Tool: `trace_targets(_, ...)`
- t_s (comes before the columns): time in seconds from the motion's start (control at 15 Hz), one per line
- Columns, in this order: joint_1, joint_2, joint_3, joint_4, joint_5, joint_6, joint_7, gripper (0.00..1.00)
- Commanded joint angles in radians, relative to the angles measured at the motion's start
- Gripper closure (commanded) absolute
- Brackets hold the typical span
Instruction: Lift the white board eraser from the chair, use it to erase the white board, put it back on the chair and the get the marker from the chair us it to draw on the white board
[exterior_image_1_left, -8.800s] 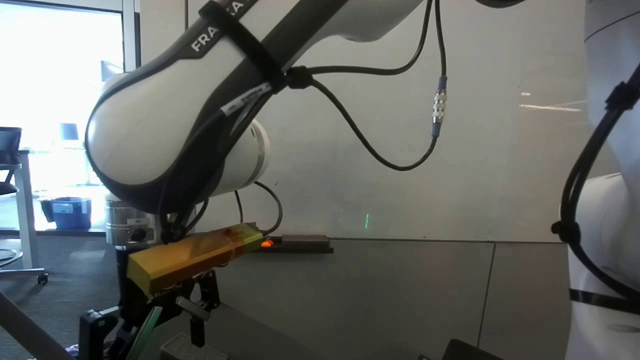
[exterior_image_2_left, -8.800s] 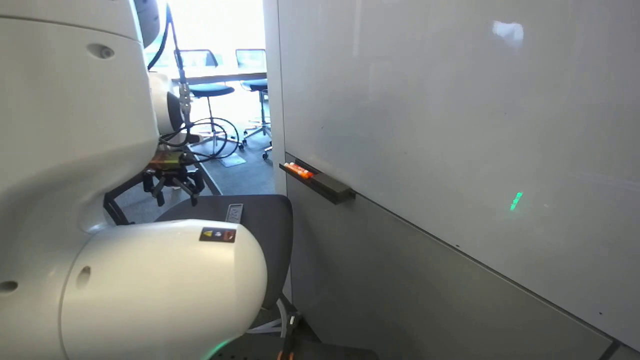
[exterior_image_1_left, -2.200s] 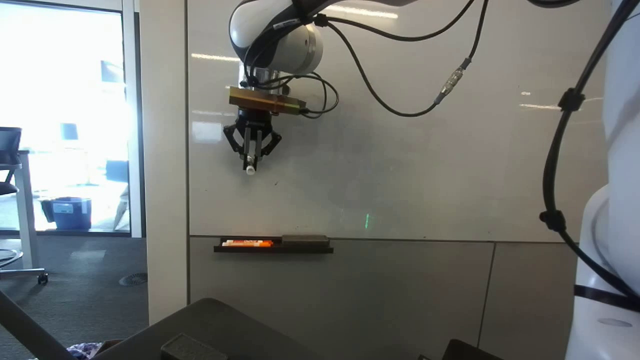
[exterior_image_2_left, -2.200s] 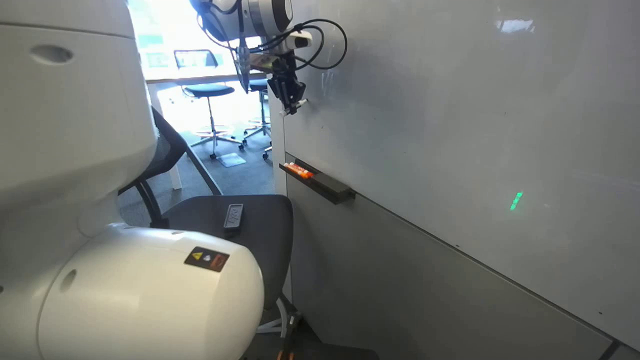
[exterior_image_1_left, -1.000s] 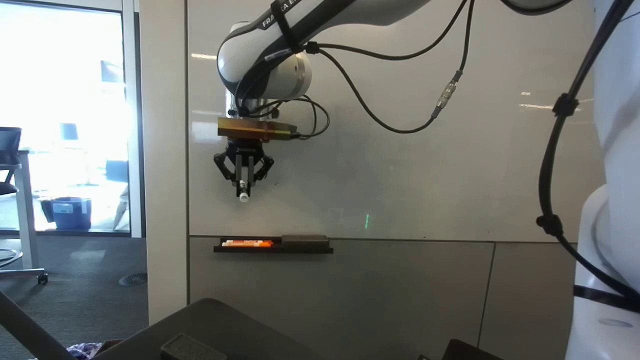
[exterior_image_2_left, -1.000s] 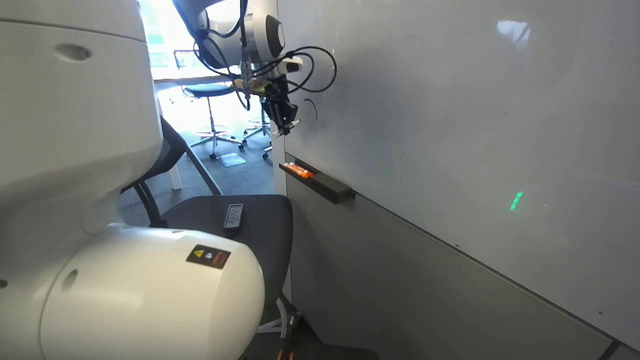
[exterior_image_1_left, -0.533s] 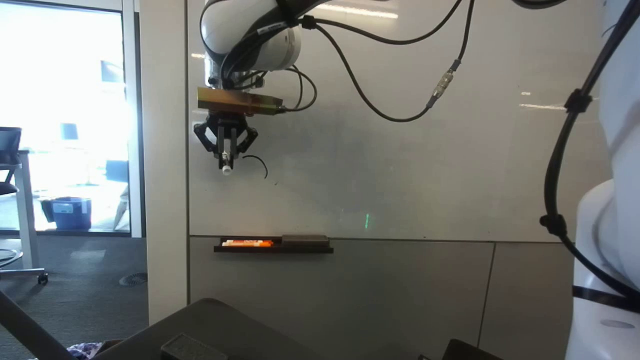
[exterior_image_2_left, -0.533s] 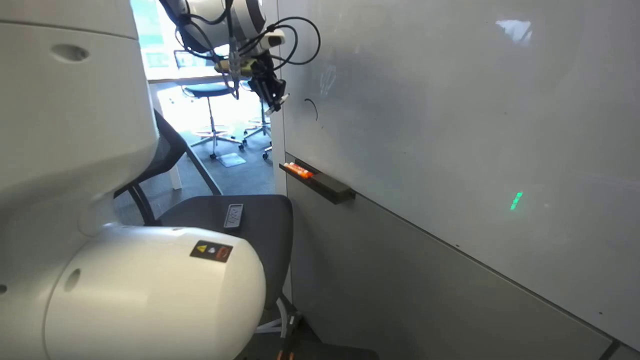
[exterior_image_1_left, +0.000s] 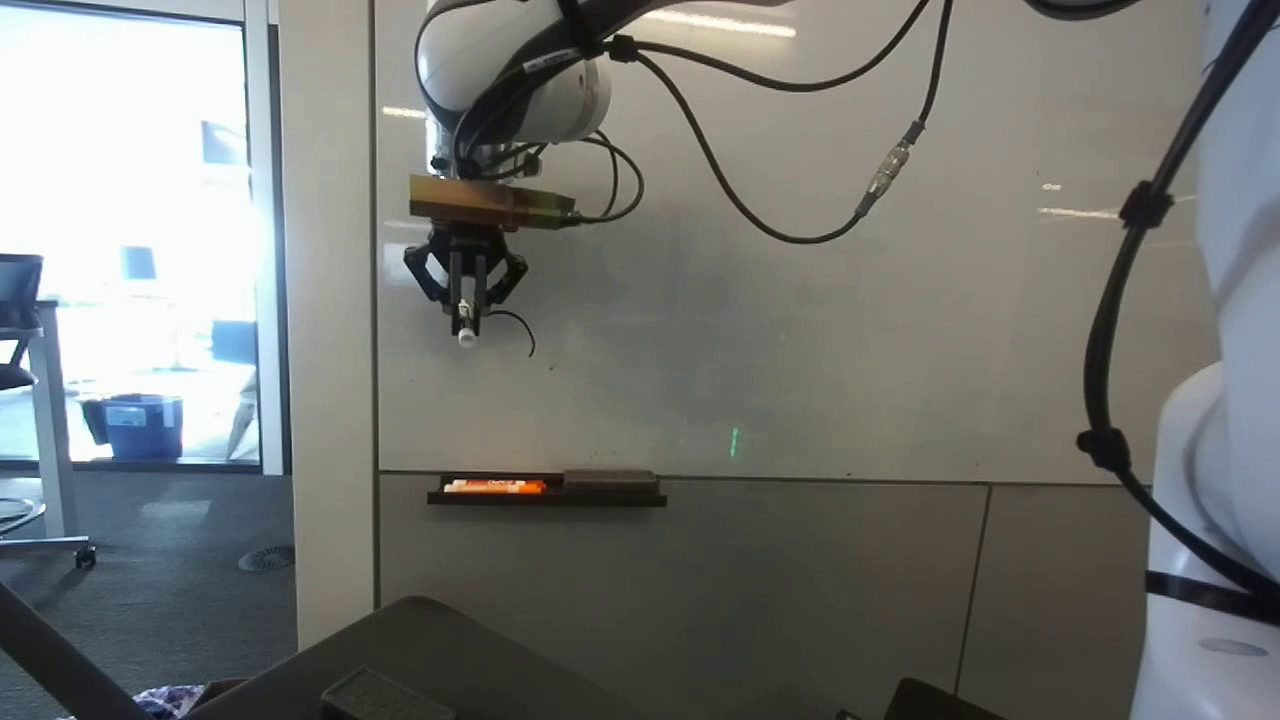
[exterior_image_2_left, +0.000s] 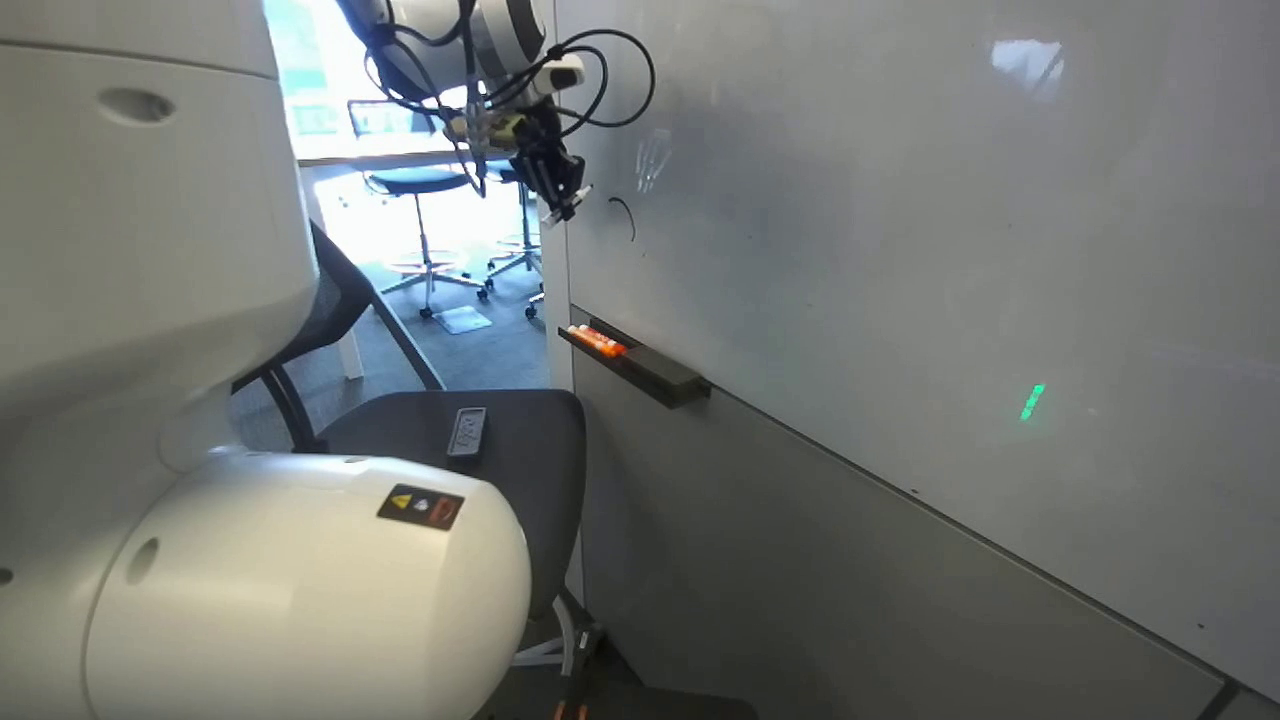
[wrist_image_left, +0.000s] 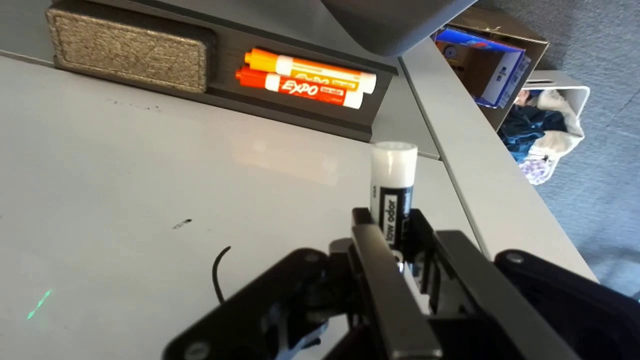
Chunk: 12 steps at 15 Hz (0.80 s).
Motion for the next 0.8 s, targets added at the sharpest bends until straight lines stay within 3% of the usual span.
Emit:
trace_targets(0.0, -0.005, 0.008, 0.012, 0.0, 0.064, 0.013, -0.058, 0.91)
trace_targets(0.53, -0.011, -0.005, 0.045, -0.135, 0.39, -0.049, -0.338, 0.91)
trace_targets(0.73, 0.004, 0.006, 0.06, -0.227, 0.438, -0.031, -0.415, 0.91)
